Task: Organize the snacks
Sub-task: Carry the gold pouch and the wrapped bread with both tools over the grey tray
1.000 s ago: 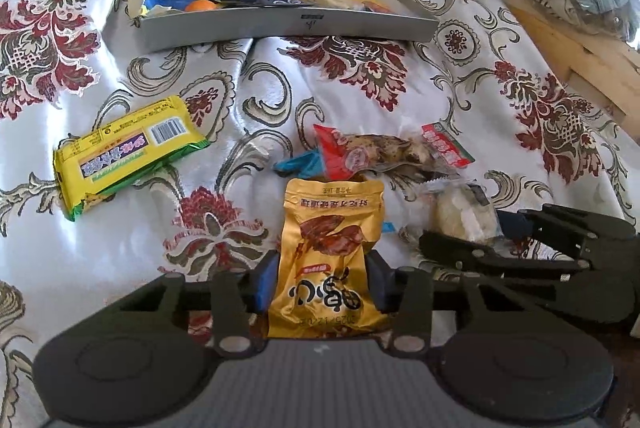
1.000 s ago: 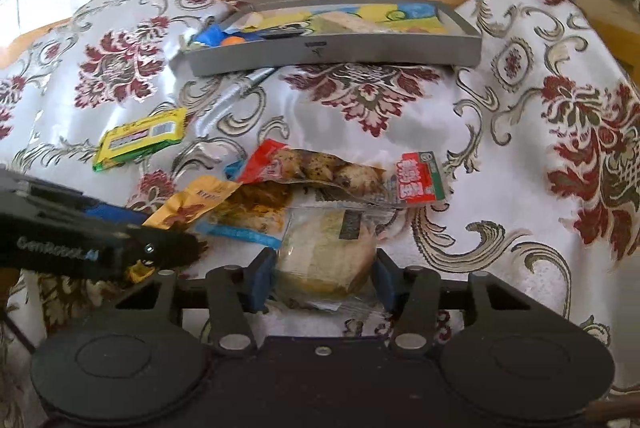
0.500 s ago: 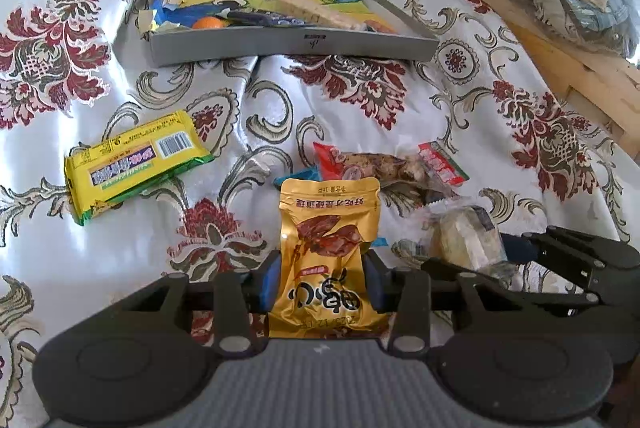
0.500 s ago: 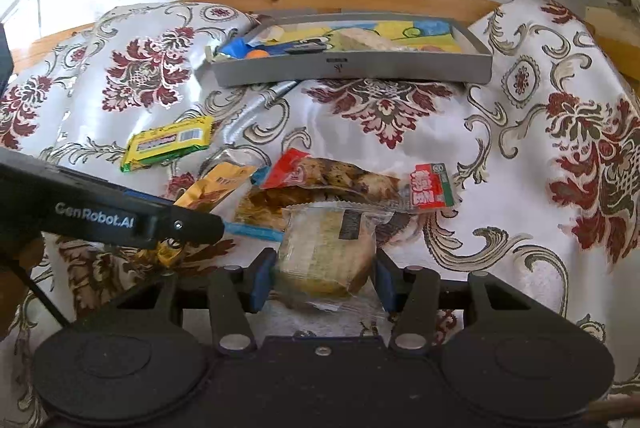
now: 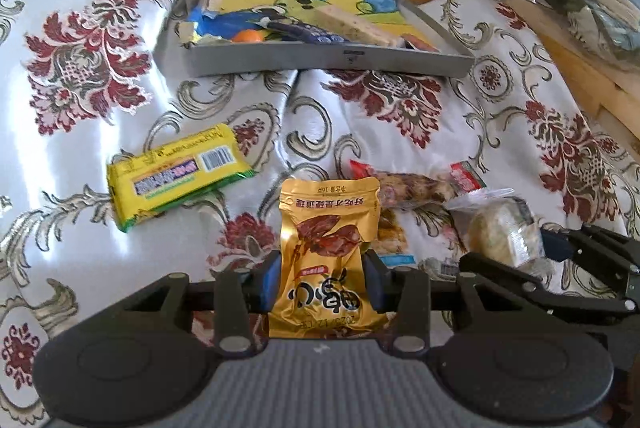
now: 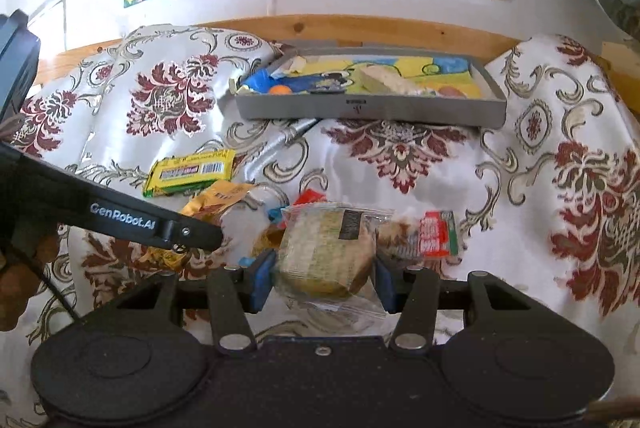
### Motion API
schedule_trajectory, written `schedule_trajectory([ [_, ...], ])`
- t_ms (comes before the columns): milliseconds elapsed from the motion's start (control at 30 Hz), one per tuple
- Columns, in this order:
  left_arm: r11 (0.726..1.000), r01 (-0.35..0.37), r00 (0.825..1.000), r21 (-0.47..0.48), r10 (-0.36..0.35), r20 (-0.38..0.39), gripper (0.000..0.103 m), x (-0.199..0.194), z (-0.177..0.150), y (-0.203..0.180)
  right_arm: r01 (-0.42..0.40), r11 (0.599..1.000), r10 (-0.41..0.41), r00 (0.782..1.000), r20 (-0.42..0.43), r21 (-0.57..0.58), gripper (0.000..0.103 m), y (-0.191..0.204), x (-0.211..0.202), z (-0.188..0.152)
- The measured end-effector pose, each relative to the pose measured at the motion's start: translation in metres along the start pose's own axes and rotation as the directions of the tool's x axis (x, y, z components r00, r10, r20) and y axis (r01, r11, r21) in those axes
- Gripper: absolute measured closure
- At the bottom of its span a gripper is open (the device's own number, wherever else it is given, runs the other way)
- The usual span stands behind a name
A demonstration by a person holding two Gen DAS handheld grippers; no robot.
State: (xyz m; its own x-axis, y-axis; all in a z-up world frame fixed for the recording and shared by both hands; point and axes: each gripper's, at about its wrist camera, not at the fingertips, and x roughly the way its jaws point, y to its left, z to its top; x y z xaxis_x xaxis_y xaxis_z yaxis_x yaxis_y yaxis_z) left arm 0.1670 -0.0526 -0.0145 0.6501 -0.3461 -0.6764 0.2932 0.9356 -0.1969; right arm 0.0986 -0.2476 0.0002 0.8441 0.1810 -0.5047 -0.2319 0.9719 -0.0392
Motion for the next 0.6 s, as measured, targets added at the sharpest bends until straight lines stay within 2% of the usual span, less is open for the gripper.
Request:
schedule_trajectory([
  [167, 1.000, -0.006, 1.000, -0.019, 0.006, -0.003, 0.058, -0.006, 0.013, 0.003, -0.009, 1.000, 0.008, 1.000, 0.025, 0.011, 0.050, -0.005, 0.007, 0.012],
  [400, 1.000, -0.017, 0.999, 0.005, 0.017, 0.028, 0.057, -0.007, 0.044, 0.001, -0.024, 1.000, 0.024, 0.996, 0.090, 0.000, 0.050, -0.020, 0.024, 0.039],
  [600, 0.998, -0.036, 0.992, 0.061, 0.028, 0.124, 0.057, -0.005, 0.082, -0.005, -0.022, 0.999, 0.027, 0.991, 0.134, -0.036, 0.050, -0.042, 0.048, 0.076],
])
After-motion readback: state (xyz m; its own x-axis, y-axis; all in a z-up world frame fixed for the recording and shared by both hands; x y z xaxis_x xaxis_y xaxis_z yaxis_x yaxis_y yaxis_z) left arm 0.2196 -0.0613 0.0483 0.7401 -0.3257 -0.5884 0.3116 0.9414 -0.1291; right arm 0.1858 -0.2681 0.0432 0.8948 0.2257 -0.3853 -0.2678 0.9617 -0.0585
